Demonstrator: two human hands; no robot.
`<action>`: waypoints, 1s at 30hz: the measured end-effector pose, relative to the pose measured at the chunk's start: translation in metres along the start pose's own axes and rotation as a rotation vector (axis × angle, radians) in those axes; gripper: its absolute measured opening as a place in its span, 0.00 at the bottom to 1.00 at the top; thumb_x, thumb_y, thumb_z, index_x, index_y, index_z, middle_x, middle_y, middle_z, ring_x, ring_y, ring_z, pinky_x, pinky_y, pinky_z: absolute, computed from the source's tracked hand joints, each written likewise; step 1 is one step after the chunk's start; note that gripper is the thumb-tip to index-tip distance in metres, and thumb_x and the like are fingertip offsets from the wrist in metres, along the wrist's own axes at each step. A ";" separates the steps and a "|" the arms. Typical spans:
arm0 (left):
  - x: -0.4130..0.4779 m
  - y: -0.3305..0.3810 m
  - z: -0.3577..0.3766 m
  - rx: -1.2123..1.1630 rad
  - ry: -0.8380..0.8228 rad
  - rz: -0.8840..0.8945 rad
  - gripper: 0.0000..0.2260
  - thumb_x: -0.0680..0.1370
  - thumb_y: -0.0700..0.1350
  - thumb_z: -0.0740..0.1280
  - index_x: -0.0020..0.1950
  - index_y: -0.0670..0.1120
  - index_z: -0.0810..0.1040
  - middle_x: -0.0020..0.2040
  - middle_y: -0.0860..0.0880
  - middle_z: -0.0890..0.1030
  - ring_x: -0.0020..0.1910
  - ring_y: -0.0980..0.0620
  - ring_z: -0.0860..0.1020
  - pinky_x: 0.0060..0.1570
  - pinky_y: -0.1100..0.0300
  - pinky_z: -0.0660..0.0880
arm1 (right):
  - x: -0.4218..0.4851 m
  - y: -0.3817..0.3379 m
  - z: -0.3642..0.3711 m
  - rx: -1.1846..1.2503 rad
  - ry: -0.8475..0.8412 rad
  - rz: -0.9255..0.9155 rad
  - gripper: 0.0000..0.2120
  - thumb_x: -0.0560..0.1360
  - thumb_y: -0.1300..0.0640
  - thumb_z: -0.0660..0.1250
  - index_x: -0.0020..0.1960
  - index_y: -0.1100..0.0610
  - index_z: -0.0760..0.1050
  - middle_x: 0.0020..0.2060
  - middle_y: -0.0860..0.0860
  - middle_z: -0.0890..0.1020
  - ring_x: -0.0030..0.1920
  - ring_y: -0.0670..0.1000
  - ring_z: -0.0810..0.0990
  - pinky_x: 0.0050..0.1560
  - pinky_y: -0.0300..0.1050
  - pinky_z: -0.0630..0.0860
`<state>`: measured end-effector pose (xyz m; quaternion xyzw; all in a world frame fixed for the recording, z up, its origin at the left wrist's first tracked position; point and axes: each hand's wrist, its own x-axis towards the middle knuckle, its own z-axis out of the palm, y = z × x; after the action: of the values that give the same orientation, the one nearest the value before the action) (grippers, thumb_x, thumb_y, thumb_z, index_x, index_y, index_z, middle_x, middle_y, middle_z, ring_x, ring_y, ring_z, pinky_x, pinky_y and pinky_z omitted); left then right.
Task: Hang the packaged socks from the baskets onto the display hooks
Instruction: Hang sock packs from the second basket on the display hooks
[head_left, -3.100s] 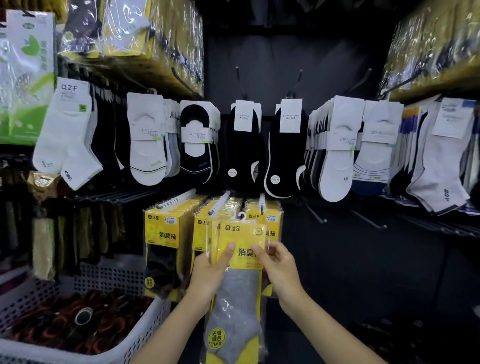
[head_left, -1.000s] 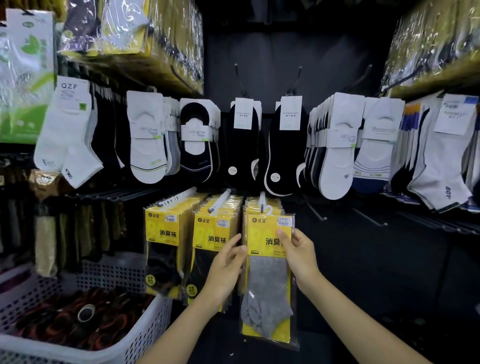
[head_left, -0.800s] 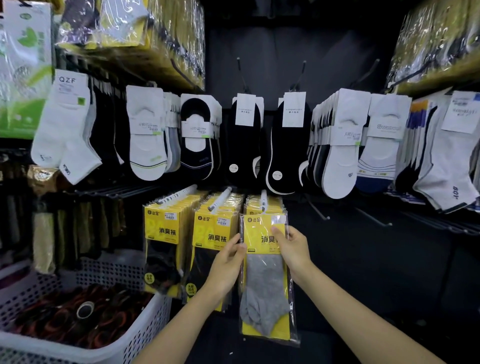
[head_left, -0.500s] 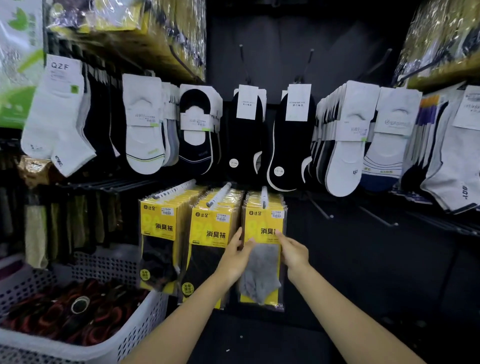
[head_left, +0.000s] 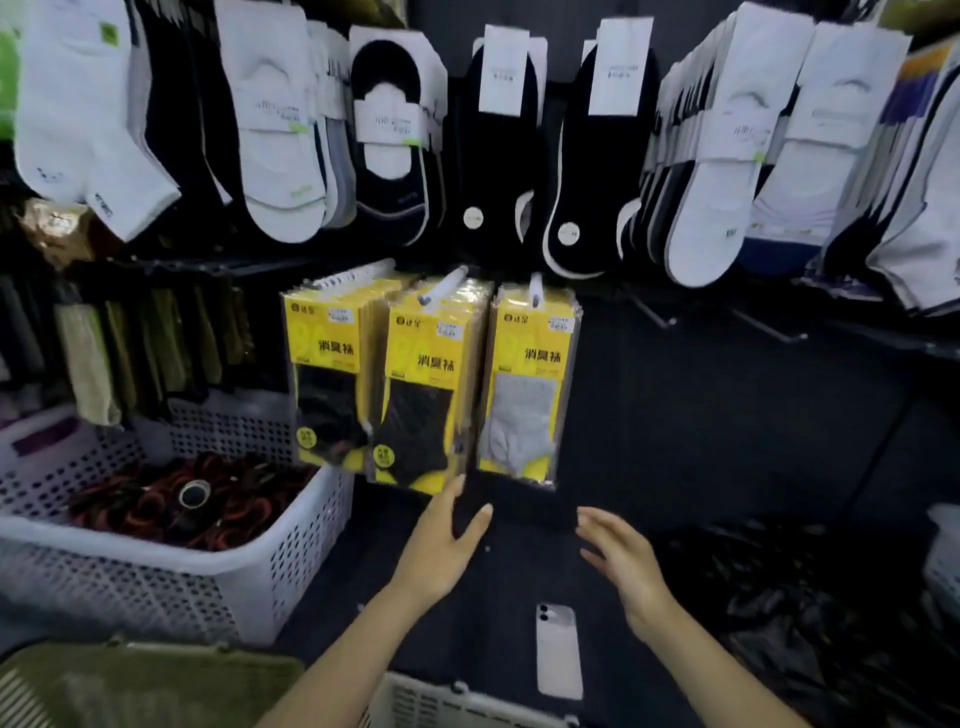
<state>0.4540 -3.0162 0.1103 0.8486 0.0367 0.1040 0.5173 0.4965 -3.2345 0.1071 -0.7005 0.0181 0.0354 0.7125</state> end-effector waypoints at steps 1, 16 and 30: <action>-0.017 -0.019 0.003 0.026 -0.012 -0.031 0.31 0.76 0.61 0.60 0.76 0.53 0.57 0.74 0.56 0.62 0.72 0.55 0.62 0.69 0.56 0.64 | -0.012 0.018 -0.006 -0.028 -0.019 0.033 0.05 0.76 0.58 0.68 0.49 0.52 0.81 0.53 0.50 0.82 0.55 0.49 0.79 0.54 0.45 0.76; -0.202 -0.204 0.056 0.096 -0.167 -0.688 0.32 0.79 0.52 0.64 0.77 0.43 0.55 0.75 0.44 0.62 0.73 0.44 0.62 0.70 0.52 0.62 | -0.146 0.232 -0.026 -0.327 -0.085 0.770 0.19 0.75 0.56 0.69 0.63 0.64 0.74 0.61 0.59 0.77 0.59 0.56 0.76 0.60 0.48 0.71; -0.186 -0.190 0.061 -0.185 0.047 -0.865 0.34 0.75 0.55 0.68 0.75 0.43 0.60 0.71 0.39 0.68 0.68 0.37 0.68 0.67 0.46 0.67 | -0.125 0.208 -0.001 -0.007 -0.115 0.663 0.42 0.57 0.42 0.78 0.65 0.58 0.70 0.61 0.53 0.79 0.61 0.55 0.77 0.64 0.54 0.71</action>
<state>0.2938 -3.0131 -0.1103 0.7027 0.3908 -0.0997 0.5861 0.3564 -3.2353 -0.0908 -0.6559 0.2044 0.3047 0.6597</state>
